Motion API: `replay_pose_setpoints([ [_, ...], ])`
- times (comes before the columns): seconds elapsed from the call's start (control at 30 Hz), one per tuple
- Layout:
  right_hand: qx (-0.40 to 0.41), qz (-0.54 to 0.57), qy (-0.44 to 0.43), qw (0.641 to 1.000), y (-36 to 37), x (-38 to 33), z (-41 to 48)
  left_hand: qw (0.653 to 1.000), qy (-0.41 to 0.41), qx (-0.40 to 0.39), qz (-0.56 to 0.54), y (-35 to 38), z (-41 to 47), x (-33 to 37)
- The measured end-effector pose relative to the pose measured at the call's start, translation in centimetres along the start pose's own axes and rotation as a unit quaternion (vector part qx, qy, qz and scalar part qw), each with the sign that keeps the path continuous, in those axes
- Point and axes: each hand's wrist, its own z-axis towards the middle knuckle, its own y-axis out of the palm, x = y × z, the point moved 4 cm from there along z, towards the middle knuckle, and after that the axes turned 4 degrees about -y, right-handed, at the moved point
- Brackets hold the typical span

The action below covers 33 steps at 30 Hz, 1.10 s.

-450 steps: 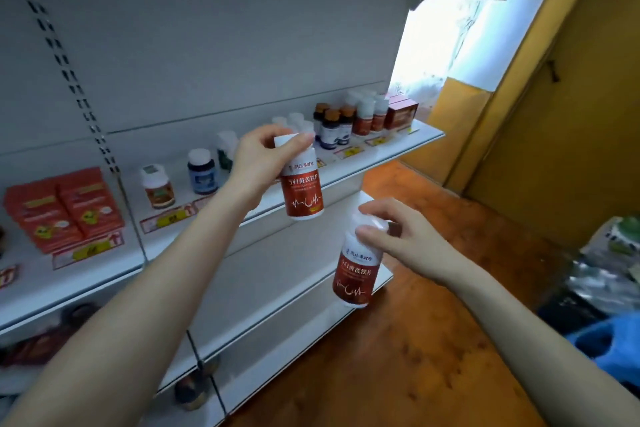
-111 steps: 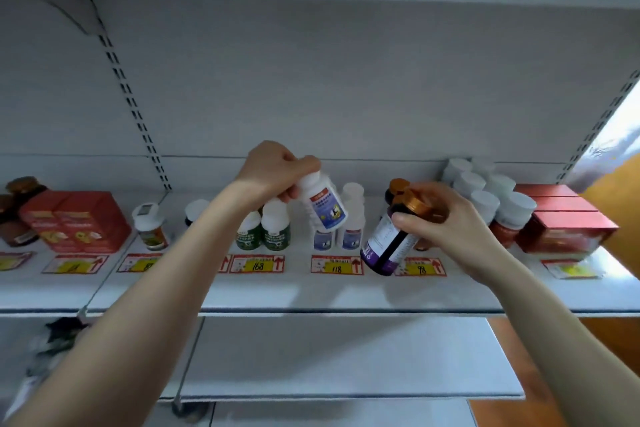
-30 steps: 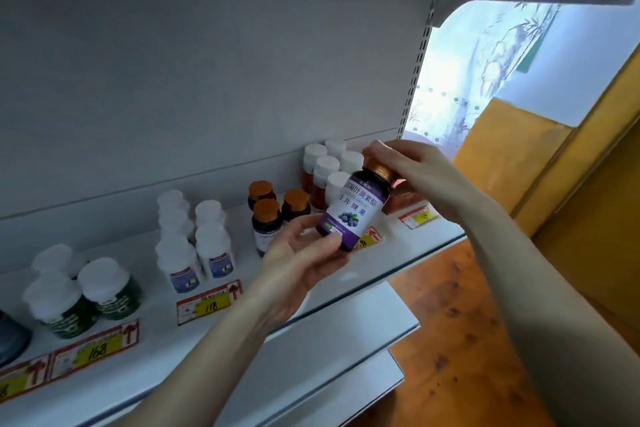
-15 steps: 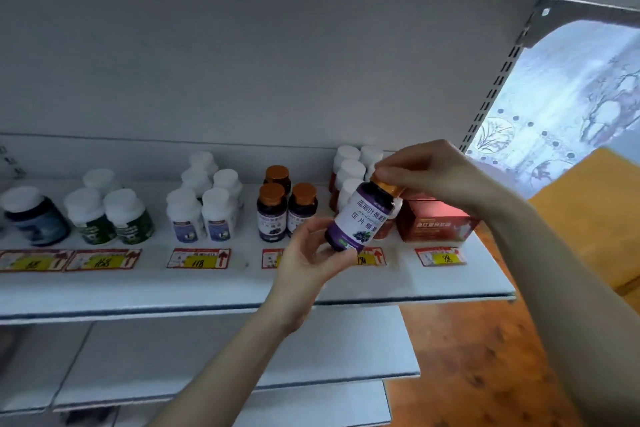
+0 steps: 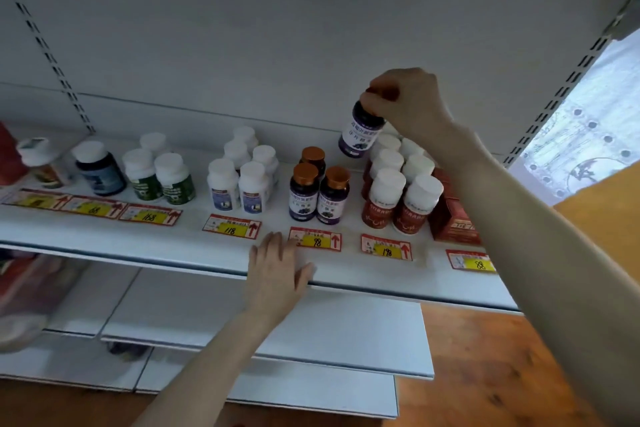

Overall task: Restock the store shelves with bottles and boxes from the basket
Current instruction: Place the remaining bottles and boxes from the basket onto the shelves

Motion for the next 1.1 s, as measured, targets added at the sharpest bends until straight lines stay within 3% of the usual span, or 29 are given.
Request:
replay_pose_setpoints([
  [0.47, -0.171, -0.018, 0.096, 0.980, 9.2, 4.0, 1.5, 1.000, -0.014, -0.014, -0.003, 0.8, -0.2, -0.6],
  [1.1, -0.185, 0.013, 0.101, 0.977, 11.5, 4.7, 0.8, 0.999, -0.011, 0.032, -0.009, 1.3, -0.3, -0.7],
])
